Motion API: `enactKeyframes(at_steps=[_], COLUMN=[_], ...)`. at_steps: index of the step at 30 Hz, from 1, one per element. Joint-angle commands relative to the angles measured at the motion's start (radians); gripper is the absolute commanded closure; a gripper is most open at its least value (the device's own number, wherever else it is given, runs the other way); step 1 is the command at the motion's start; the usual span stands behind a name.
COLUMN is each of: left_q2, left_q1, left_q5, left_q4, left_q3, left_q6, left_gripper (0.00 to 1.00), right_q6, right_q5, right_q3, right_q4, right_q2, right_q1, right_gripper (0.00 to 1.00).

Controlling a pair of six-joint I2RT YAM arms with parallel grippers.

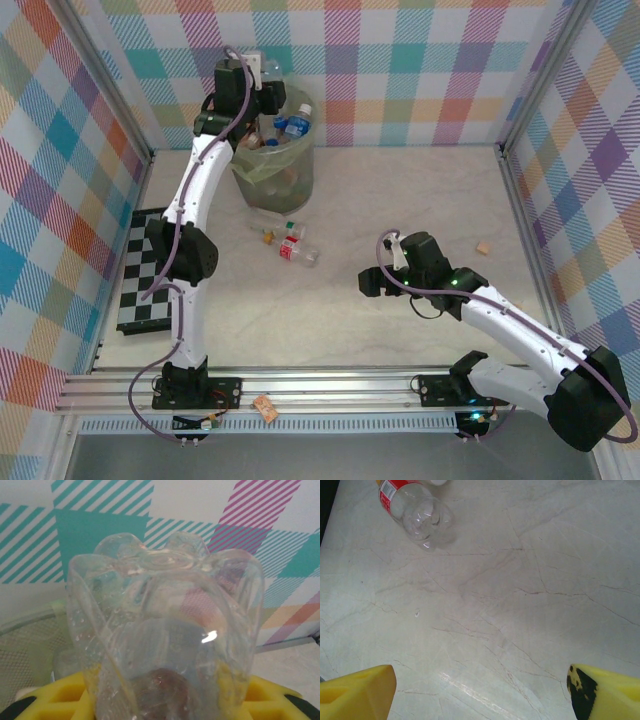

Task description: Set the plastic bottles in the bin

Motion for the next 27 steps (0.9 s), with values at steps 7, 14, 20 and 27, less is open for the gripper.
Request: enactKeyframes(at_steps=[7,14,20,27], left_q2=[0.044,0.000,-0.009,-0.072], left_q1=[0.052,0.061,0.088,0.089], left_q5=[0.183,0.243,0.227,0.206], left_q4=[-0.243,-0.239,-0.319,-0.311], left_q3=[-0.032,-0.031,-0.002,-0.054], left_q6=[-0.165,-0.239,-0.233,-0.142], left_gripper=[0.75,0.78,0.75,0.21], right_q6=[0.014,0.013,0.014,0.020], right_q5=[-0.007,-0.014,-0.016,-0.019], right_q3=[0.003,0.008,0.006,0.001], right_q4=[0.006,0.007,0.013,0.018], right_q2=[0.022,0.029,0.030,0.028], right_q1=[-0.001,0.000,0.001,0.001], right_gripper=[0.12,0.12,0.12,0.12])
